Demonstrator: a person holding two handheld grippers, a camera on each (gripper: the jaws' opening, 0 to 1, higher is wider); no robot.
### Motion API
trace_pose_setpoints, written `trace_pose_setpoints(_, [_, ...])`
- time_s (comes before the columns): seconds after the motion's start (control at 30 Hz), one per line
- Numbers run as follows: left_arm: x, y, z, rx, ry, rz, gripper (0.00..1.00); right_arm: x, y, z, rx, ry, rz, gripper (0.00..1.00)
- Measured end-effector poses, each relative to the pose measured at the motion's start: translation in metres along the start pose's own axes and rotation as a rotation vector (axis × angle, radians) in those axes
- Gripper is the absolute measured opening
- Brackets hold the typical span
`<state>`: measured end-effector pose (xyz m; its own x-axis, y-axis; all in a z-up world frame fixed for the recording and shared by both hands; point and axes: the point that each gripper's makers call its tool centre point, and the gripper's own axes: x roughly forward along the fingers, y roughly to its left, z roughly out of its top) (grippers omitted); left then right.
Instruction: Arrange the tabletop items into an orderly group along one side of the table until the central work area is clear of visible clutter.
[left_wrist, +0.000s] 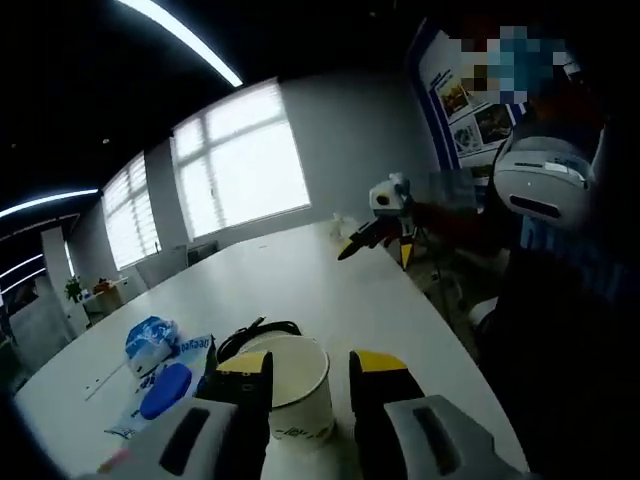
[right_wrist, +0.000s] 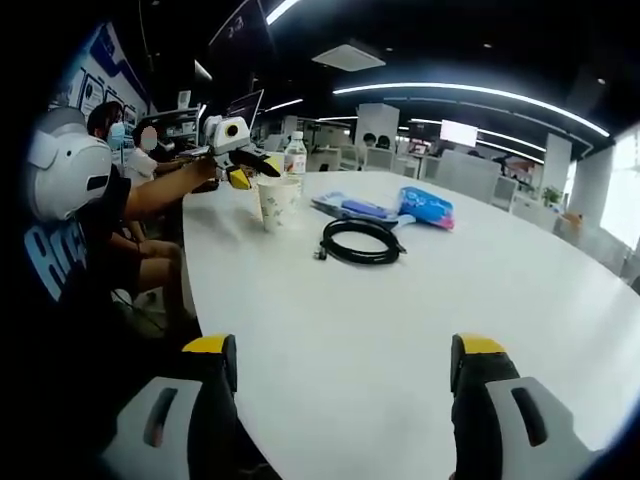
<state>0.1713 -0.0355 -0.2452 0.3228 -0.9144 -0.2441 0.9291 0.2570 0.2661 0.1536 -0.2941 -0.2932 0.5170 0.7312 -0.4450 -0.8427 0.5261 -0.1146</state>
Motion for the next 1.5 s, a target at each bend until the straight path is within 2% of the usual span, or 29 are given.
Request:
trace_pose_setpoints(0.3, [0.000,-0.004,0.004,-0.007,-0.008,-0.024,0.07,0.001,0.000,-0.001,0.002,0.000,0.005,0.85])
trace_pose_setpoints(0.53, [0.000,-0.005,0.003,-0.002,0.019,-0.033,0.05,0.002,-0.001,-0.001,0.003,-0.003,0.007,0.85])
trace_pose_setpoints(0.7, [0.001,-0.007,0.000,0.040,0.093,-0.056,0.06,0.002,-0.001,-0.002,0.007,-0.004,0.005,0.85])
trace_pose_setpoints(0.87, [0.003,-0.010,-0.003,0.084,0.177,-0.088,0.02,0.001,-0.002,-0.003,0.011,-0.007,0.003,0.85])
trace_pose_setpoints(1.03, [0.007,-0.014,-0.001,0.128,0.228,-0.116,0.01,-0.002,-0.003,-0.004,0.011,-0.010,-0.003,0.85])
trace_pose_setpoints(1.23, [0.007,-0.013,0.006,0.116,0.202,-0.116,0.00,-0.006,-0.005,-0.006,0.015,-0.016,-0.012,0.84])
trace_pose_setpoints(1.5, [0.005,-0.013,0.007,0.138,0.208,-0.108,0.00,-0.006,-0.006,-0.004,0.015,-0.023,-0.013,0.85])
